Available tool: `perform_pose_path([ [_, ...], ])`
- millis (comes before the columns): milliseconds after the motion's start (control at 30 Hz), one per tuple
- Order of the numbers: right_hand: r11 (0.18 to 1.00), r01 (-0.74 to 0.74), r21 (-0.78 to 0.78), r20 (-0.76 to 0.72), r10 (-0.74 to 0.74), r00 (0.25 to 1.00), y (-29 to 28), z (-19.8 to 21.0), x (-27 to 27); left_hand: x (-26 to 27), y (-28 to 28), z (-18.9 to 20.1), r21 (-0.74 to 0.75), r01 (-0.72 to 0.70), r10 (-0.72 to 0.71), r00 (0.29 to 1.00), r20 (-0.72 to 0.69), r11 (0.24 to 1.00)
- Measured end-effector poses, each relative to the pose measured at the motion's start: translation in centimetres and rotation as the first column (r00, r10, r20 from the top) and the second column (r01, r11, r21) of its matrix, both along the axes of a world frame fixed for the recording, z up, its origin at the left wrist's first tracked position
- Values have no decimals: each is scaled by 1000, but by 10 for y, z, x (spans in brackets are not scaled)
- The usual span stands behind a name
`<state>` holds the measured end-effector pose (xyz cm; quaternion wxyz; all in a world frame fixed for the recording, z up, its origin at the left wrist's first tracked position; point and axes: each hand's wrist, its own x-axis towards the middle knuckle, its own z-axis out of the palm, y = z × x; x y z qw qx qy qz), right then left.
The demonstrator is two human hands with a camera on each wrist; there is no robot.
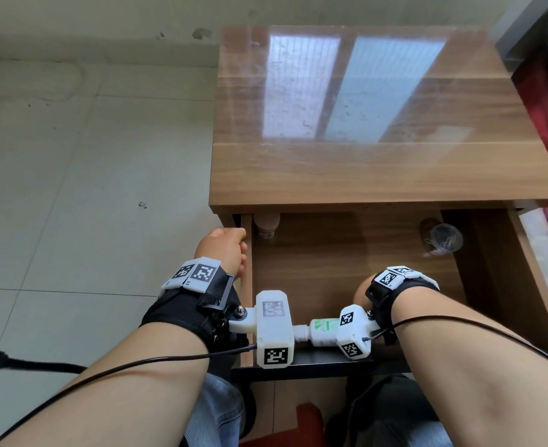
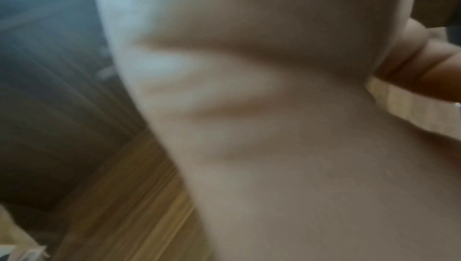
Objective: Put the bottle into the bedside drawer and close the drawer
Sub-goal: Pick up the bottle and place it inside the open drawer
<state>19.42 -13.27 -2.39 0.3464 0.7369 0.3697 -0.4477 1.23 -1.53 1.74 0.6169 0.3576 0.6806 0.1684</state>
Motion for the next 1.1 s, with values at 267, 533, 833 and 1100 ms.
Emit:
perform_pose_path([
  [267, 925, 369, 87, -262, -336, 905, 15, -10, -13, -4, -1, 0, -3, -7, 7, 1000, 9, 1000],
  [533, 725, 660, 194, -355, -575, 737, 26, -20, -20, -10, 0, 1, -33, -17, 18, 999, 33, 999],
  [833, 556, 765, 327, -403, -650, 644, 78, -49, -45, -10, 11, -5, -31, -15, 15, 1000, 8, 999],
  [1100, 580, 714, 393, -361, -617, 700, 81, -58, -46, -7, 13, -8, -23, -2, 2, 1000, -2, 1000],
])
